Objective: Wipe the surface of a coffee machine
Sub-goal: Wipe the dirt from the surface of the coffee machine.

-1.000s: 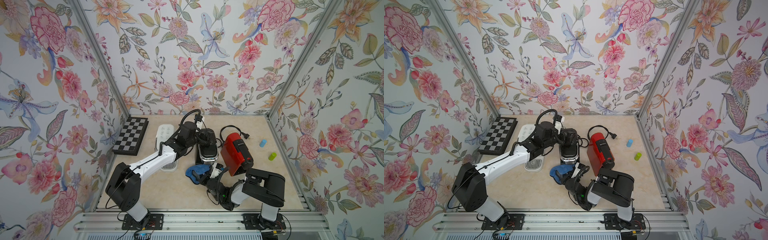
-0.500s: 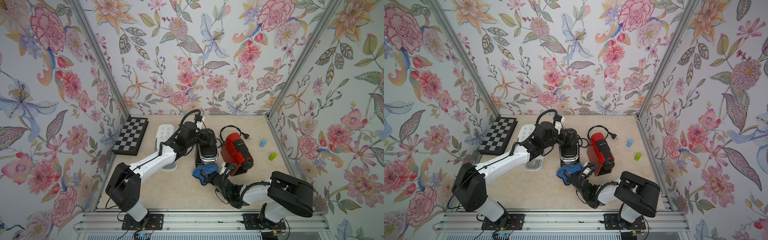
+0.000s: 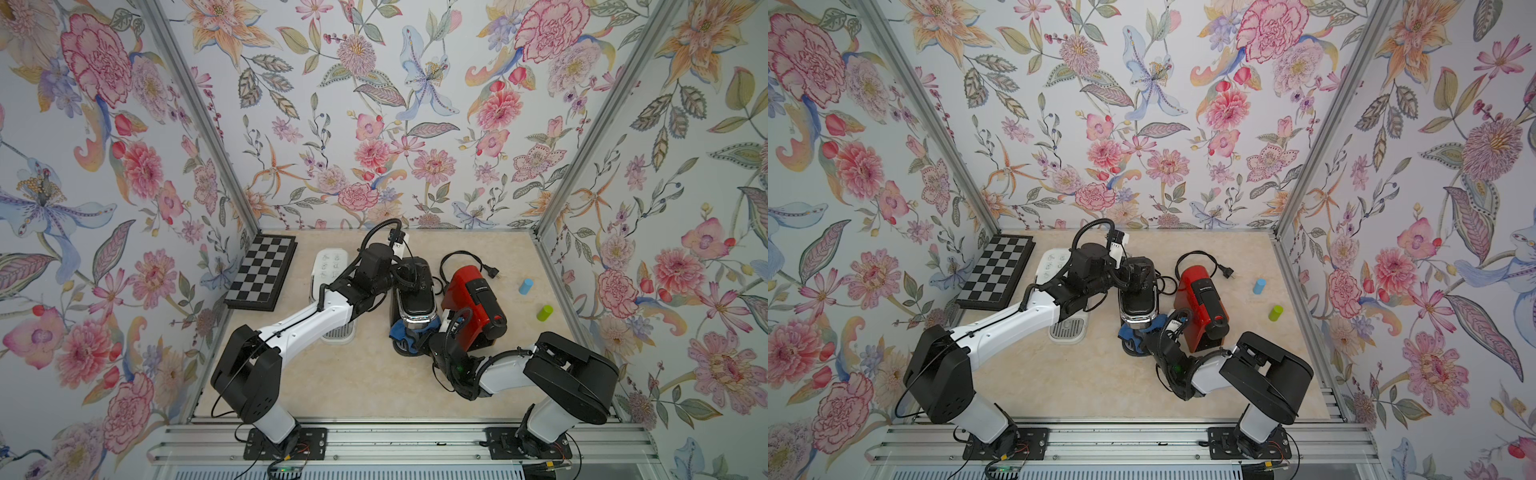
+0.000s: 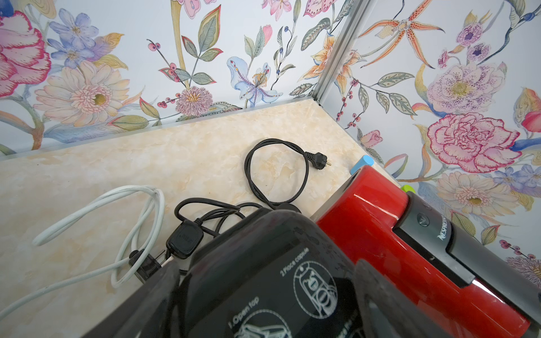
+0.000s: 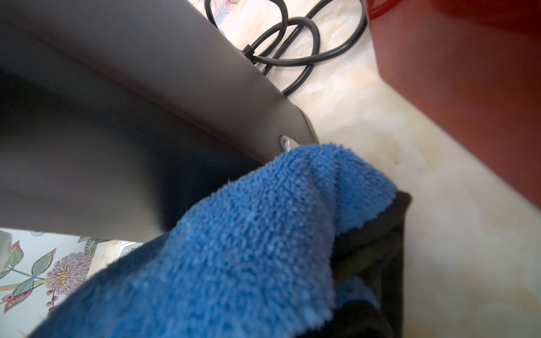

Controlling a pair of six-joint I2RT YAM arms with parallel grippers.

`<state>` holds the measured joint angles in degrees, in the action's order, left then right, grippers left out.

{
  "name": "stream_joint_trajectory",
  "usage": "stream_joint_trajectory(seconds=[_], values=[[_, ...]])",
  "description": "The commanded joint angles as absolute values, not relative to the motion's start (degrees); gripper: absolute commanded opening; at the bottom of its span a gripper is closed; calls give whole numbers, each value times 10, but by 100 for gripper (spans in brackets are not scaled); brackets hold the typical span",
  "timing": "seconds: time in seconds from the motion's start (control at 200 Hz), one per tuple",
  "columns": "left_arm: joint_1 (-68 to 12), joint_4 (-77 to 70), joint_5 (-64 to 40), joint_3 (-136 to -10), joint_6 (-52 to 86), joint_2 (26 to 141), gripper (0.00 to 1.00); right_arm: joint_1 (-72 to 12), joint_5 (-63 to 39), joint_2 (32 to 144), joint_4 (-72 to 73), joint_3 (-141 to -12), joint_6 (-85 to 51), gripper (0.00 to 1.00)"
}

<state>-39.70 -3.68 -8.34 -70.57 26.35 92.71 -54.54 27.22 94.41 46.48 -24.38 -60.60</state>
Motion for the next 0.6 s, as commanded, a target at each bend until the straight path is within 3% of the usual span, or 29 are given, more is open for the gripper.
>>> stream_joint_trajectory(seconds=[0.0,0.175,0.455,0.595], values=[[-408,70,-100,-684,247,969,93,-545,263,963,522,-242,-561,0],[-408,70,-102,-684,247,970,93,-542,274,955,617,-226,-522,0],[-407,70,-103,-685,249,968,93,-548,276,915,533,-229,-528,0],[-406,71,-102,-686,249,957,94,-591,288,933,528,-222,-564,0]])
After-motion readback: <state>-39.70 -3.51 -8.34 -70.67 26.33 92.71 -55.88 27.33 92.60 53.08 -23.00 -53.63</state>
